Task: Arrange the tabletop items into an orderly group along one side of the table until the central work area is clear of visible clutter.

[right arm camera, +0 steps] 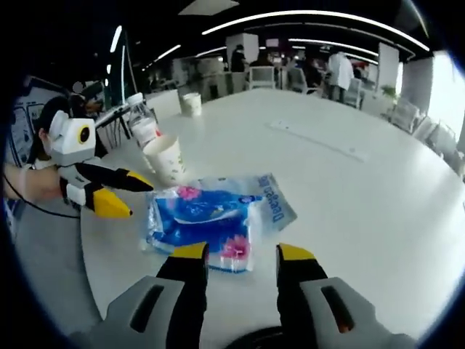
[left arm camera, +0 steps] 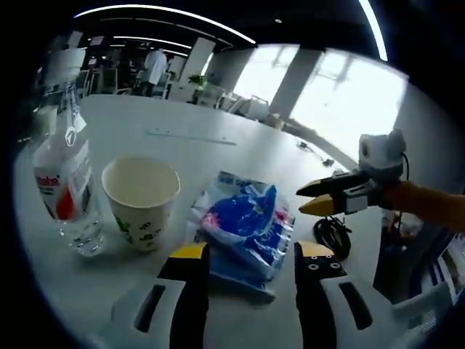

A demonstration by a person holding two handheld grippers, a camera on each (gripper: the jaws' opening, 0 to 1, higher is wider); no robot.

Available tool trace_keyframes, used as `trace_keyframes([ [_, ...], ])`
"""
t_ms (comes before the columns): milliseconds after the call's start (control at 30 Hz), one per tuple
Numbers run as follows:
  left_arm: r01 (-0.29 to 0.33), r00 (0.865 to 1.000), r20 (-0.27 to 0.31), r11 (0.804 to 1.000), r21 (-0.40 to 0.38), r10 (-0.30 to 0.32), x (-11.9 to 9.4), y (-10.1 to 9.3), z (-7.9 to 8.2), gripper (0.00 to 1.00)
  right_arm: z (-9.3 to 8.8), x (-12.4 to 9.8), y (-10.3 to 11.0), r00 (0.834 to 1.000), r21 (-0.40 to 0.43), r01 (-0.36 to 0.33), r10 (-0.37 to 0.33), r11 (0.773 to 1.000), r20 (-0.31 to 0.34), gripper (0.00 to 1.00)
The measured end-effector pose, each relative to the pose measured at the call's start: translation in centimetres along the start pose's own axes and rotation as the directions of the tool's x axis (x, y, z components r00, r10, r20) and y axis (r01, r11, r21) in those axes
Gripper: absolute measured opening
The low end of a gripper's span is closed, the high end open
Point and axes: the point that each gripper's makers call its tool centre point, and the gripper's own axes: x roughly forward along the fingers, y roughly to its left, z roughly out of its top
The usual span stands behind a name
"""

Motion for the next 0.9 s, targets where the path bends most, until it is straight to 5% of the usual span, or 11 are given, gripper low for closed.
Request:
trace_keyframes([
  [200, -0.029, 1.000, 0.010, 1.000, 0.007, 0.029, -0.6, -0.1, 0.3, 0.44, 0.0, -0.9, 0.5, 1.000, -0.021, -0.022, 0.022, 1.000, 0.017, 0.46],
  [367, -0.050, 0.999, 0.006, 0.999, 0.017, 0.050, -1.1, -0.3, 0.3, 0.44, 0.6, -1.7, 0.9, 0.999, -0.044, -0.029, 0.031, 0.999, 0.044, 0.69],
  [767, -0.083, 0.996, 0.026, 0.995, 0.057, 0.082, -1.7, -1.7, 0.6, 0.41, 2.4, -2.7, 0.8, 0.993, -0.051, -0.039, 0.044, 0.998, 0.108, 0.90],
  [900, -0.086, 0.996, 0.017, 0.995, 0.050, 0.085, -0.9, -1.8, 0.2, 0.41, 2.5, -2.4, 0.6, 0.995, -0.063, -0.022, 0.028, 0.998, 0.092, 0.85],
])
